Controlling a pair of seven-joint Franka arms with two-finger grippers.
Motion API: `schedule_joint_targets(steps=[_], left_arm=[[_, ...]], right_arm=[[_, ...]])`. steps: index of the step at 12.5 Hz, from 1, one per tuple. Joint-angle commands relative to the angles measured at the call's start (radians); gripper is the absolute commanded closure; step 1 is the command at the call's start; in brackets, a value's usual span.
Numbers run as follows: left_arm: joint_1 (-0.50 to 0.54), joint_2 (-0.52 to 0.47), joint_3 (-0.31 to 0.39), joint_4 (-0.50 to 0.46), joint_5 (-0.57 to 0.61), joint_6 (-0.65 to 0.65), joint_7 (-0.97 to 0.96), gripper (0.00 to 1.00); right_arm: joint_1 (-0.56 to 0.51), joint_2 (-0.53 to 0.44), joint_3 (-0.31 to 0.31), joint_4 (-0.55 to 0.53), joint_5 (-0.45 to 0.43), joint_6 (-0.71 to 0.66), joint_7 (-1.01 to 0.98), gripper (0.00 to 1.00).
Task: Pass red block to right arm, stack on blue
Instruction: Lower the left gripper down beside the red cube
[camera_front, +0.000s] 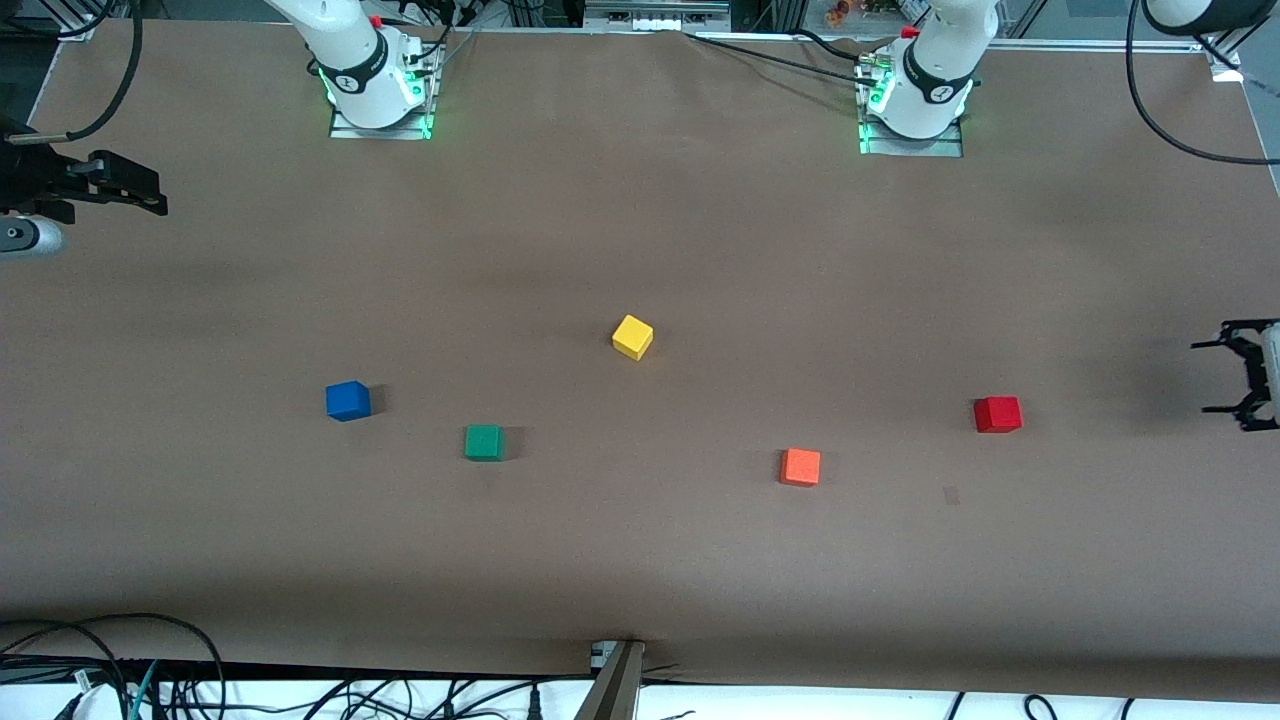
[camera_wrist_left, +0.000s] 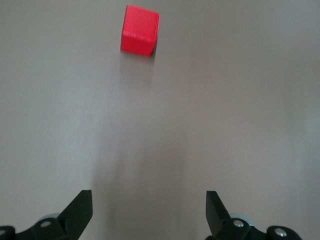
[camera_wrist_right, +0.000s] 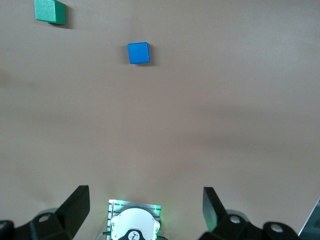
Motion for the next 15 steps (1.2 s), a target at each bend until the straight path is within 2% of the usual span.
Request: schedule_joint_targets(steps=[1, 5, 9, 15], left_arm=[[0.03, 0.112, -0.009, 0.069, -0.144, -0.026, 0.144, 0.0], [0.05, 0.231, -0.009, 0.069, -0.384, -0.071, 0.325, 0.0], [0.05, 0.321, -0.01, 0.069, -0.556, -0.131, 0.442, 0.0], [0.037, 0.384, -0.029, 0.068, -0.652, -0.158, 0.462, 0.0]], right_arm=[[-0.004, 0.007, 0.001, 0.018, 0.0, -0.005, -0.011, 0.0], [-0.004, 0.007, 0.001, 0.018, 0.002, -0.003, -0.011, 0.0], [-0.004, 0.007, 0.001, 0.017, 0.002, -0.002, -0.011, 0.0], [-0.005, 0.007, 0.001, 0.017, 0.002, -0.002, -0.009, 0.0]])
